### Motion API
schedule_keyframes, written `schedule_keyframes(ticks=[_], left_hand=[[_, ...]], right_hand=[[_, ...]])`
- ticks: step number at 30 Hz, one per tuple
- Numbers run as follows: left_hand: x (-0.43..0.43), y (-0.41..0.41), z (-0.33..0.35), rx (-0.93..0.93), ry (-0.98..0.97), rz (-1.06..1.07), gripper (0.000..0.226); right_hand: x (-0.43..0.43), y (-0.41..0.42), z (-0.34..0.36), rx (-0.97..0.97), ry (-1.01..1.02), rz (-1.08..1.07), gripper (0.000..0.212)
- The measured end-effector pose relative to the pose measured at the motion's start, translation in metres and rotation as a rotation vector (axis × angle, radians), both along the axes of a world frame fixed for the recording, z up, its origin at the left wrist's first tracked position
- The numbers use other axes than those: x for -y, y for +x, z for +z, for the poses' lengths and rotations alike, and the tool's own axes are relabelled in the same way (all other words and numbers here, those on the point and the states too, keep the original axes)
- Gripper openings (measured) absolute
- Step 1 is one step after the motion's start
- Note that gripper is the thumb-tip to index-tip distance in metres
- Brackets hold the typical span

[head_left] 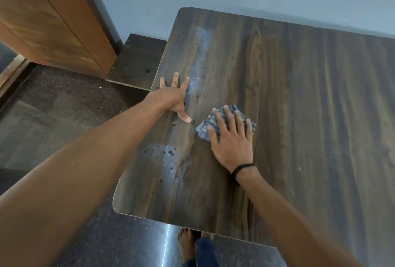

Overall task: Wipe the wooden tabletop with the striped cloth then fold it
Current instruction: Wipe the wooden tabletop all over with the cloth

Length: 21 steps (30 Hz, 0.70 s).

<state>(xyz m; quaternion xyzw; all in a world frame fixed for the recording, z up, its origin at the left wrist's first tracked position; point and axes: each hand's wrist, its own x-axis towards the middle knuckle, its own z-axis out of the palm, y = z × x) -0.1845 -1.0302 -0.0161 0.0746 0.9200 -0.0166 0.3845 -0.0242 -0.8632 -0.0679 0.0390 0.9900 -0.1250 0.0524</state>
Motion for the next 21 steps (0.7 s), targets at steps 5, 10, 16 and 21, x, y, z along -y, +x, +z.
schedule_keyframes(ticks=[5, 10, 16, 21], left_hand=[[0.003, -0.004, 0.003, -0.010, 0.010, -0.022, 0.141], [-0.001, -0.034, 0.003, -0.115, 0.100, 0.013, 0.142], [-0.007, -0.056, -0.004, -0.069, 0.146, -0.008, 0.144], [-0.009, -0.054, -0.002, -0.067, 0.140, -0.030, 0.143]], right_hand=[[-0.020, 0.028, 0.005, 0.033, 0.027, 0.423, 0.057], [-0.021, -0.036, -0.001, -0.017, -0.011, -0.041, 0.057], [-0.046, -0.026, -0.001, -0.038, 0.040, 0.296, 0.056], [-0.043, -0.067, 0.000, -0.015, -0.001, 0.006, 0.057]])
